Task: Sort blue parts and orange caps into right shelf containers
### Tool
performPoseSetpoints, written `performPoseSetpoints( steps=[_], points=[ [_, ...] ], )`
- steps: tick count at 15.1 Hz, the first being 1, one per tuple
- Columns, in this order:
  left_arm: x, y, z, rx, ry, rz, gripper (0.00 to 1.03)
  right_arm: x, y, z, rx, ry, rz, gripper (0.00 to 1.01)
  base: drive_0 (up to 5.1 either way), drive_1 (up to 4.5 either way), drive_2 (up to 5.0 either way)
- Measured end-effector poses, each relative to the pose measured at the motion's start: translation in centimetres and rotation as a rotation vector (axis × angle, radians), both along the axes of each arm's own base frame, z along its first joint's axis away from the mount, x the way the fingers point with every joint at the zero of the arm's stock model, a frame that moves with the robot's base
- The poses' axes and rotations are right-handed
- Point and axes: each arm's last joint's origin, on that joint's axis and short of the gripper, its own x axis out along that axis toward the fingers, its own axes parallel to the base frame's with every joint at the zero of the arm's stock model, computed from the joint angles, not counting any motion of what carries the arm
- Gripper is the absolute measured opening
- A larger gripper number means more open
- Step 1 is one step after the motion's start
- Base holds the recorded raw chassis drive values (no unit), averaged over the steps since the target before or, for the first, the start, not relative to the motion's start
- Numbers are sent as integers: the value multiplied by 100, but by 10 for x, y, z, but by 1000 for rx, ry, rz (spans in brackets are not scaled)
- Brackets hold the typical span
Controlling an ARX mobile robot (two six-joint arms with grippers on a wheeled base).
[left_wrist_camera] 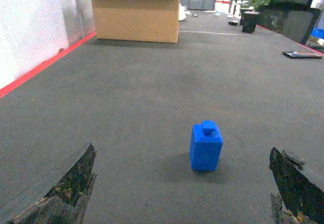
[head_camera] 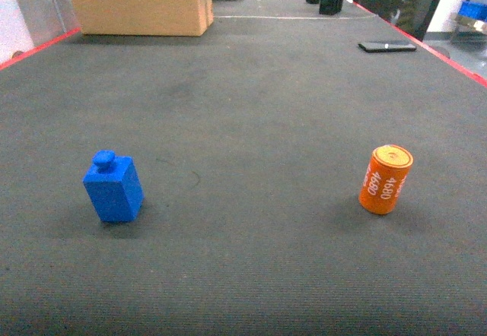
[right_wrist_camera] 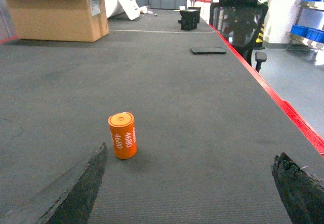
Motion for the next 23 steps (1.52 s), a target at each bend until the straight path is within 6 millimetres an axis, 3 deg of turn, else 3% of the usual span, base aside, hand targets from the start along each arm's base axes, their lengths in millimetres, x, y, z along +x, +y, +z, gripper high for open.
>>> performPoseSetpoints(
  steps=[23],
  points=[
    [0,0,0,0,0,0,98,0,0,0,0,0,0,98,0,0,0]
  ],
)
